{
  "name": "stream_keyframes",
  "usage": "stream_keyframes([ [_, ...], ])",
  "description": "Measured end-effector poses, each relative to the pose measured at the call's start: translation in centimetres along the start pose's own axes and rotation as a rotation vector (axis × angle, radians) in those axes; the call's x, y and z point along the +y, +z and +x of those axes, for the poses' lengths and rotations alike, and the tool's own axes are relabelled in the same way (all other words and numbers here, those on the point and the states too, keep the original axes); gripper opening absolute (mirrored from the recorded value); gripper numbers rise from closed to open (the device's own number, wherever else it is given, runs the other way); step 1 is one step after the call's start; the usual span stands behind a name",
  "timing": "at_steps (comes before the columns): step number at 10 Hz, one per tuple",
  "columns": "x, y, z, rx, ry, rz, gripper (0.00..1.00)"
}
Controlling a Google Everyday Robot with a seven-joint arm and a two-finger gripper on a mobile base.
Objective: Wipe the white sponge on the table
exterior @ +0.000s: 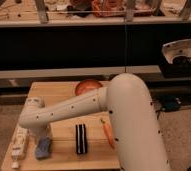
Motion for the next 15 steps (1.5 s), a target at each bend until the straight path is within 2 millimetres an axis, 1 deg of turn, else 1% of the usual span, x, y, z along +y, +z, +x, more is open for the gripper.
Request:
stream_keyframes([
  [1,1.1,0.0,1.6,0.001,0.008,0.0,0.52],
  [2,1.9,0.0,2.7,0.003,0.015,0.0,0.52],
  [3,3.1,0.0,3.6,0.002,0.03,0.003,0.52],
  [4,4.8,0.0,4.1,-0.002,0.06,0.0,0.52],
  [5,6.2,0.0,4.0,-0.005,0.083,-0.003,0.52],
  [6,8.0,-0.3,3.6,-0.002,0.116,-0.004,0.52],
  [7,9.3,-0.7,2.9,0.004,0.142,-0.003,0.52],
  [8,10.3,-1.0,2.3,0.01,0.164,-0.004,0.52],
  [9,10.8,-1.3,1.3,0.015,0.179,-0.004,0.52],
  [10,10.7,-1.6,0.0,0.022,0.185,-0.004,0.52],
  [11,10.0,-1.7,-1.6,0.026,0.181,-0.002,0.52],
  [12,9.1,-1.7,-3.1,0.029,0.164,0.0,0.52],
  [13,7.8,-1.4,-4.7,0.027,0.14,0.005,0.52],
  [14,6.8,-1.2,-5.5,0.026,0.118,0.008,0.52],
  [15,5.5,-1.0,-5.9,0.024,0.094,0.012,0.52],
])
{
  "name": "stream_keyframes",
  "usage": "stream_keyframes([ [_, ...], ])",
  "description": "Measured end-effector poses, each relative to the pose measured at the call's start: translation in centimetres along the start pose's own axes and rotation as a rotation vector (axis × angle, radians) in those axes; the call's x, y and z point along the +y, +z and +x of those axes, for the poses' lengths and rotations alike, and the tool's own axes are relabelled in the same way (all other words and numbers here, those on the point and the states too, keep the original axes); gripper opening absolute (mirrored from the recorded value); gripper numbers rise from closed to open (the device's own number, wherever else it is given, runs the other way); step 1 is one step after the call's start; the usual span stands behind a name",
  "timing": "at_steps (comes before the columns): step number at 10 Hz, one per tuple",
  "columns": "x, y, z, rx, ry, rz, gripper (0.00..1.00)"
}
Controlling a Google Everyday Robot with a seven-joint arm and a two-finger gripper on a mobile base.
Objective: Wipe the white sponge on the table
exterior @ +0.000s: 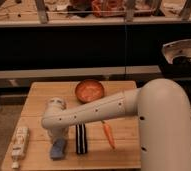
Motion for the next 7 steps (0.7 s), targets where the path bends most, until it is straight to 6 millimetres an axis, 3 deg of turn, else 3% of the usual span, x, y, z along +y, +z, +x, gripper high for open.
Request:
stream_keyframes([
  [2,-3.6,0.5,0.4,0.0,-0.062,0.006,0.52],
  [4,-6.8,0.7,2.0,0.001,-0.121,0.008,0.52],
  [7,-7.3,1.0,5.6,-0.003,-0.144,0.001,0.52],
])
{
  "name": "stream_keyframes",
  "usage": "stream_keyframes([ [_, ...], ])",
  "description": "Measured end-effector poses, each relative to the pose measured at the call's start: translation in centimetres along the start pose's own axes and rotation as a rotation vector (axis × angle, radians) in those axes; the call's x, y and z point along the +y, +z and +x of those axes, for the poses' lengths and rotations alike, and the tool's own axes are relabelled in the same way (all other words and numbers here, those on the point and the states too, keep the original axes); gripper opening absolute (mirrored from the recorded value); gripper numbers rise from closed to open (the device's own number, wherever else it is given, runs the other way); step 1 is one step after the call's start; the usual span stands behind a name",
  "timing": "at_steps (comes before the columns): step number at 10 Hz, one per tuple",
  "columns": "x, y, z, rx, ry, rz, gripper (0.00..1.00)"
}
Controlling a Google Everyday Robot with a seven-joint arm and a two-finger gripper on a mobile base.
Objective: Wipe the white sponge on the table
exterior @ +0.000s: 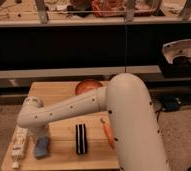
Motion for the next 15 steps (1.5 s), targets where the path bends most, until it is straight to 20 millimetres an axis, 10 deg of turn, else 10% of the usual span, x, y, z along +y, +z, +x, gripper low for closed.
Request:
stream_keyframes([
  [4,5.8,-0.2,4.9,-0.005,0.113,-0.009,0.52],
  [9,14.9,-2.1,0.5,0.005,0.253,-0.009,0.52],
  [12,14.4,-2.0,-3.1,0.001,0.22,-0.015,0.52],
  [15,9.8,-1.2,-5.1,-0.007,0.149,-0.02,0.52],
])
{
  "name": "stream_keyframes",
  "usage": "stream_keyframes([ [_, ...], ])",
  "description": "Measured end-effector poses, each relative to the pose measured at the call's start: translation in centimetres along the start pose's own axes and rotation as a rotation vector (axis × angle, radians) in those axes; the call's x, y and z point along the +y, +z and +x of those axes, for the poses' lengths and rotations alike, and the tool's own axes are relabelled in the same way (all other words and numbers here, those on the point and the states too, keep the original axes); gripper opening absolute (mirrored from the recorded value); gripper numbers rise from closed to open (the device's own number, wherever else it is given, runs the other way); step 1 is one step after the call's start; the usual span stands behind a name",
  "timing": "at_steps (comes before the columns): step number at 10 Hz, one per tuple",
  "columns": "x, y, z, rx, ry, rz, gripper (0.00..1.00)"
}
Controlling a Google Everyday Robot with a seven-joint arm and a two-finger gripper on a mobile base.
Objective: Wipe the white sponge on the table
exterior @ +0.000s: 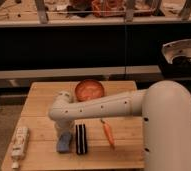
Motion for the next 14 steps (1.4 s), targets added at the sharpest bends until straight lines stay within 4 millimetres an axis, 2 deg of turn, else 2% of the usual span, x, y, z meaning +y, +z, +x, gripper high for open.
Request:
stream_keyframes([
  [1,-2.1,0.3,-0.5,-0.002,-0.028,-0.001,0.52],
  [2,-5.4,0.7,-1.0,-0.002,-0.073,0.0,0.52],
  [4,-10.0,1.2,-1.5,-0.012,-0.147,-0.01,0.52],
  [6,-12.5,1.6,-0.9,-0.019,-0.192,-0.016,0.52],
  [8,-12.5,1.9,0.7,-0.017,-0.18,-0.016,0.52],
  [12,-7.7,1.2,7.3,-0.003,-0.116,-0.013,0.52],
  [13,-6.0,0.8,8.6,0.002,-0.09,-0.011,0.52],
  [14,-4.4,0.6,8.9,0.002,-0.063,-0.011,0.52],
])
